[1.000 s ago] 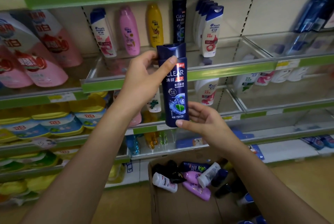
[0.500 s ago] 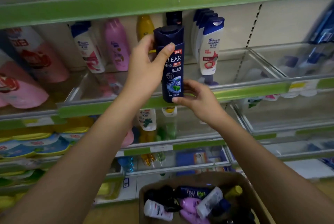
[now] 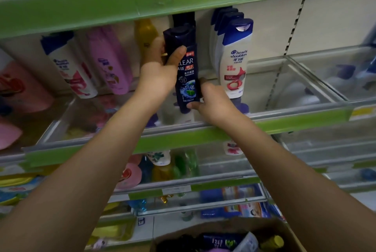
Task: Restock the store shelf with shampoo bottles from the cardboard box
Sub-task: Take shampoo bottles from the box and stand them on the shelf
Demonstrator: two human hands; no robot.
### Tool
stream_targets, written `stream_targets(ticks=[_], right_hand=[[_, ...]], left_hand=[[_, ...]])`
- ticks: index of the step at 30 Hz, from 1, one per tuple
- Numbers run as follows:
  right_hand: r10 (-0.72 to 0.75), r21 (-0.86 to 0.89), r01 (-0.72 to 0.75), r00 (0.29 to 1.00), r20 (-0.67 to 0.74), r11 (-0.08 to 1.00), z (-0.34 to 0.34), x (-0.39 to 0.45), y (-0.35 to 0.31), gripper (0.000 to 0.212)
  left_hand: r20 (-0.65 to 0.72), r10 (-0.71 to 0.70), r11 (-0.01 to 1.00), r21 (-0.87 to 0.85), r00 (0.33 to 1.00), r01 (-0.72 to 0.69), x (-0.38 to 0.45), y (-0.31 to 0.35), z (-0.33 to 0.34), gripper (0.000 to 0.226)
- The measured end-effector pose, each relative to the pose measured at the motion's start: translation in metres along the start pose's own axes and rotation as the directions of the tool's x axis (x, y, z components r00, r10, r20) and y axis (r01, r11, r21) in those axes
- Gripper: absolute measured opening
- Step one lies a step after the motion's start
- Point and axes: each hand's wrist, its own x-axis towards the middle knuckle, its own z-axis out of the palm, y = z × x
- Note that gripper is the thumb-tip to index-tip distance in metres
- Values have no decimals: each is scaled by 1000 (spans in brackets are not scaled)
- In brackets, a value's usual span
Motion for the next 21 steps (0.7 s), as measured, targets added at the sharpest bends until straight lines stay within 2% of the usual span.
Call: stream_targets(ticks=[3,7,11,16,21], right_hand=[[25,-39,-25,1000,-9,999,0,12,0,50],[45,32,-44,999,-30,999,2,25,1,48],[101,62,-100,995,-24,993,3,36,0,46],[187,-33,-187,982,-4,982,6,55,-1,50],[228,-45,-227,974,14,973,6,63,-2,51]], left_hand=[[25,15,1000,13,1000,-15,16,-8,6,27],[17,42,999,11,999,-43,36,-18,12,22],[-11,36,998,51,999,-35,51,-28,16,32],[3,40,995,96,999,-40,65,-36,21,49],[21,46,991,126,999,-48,74,-36,24,61]])
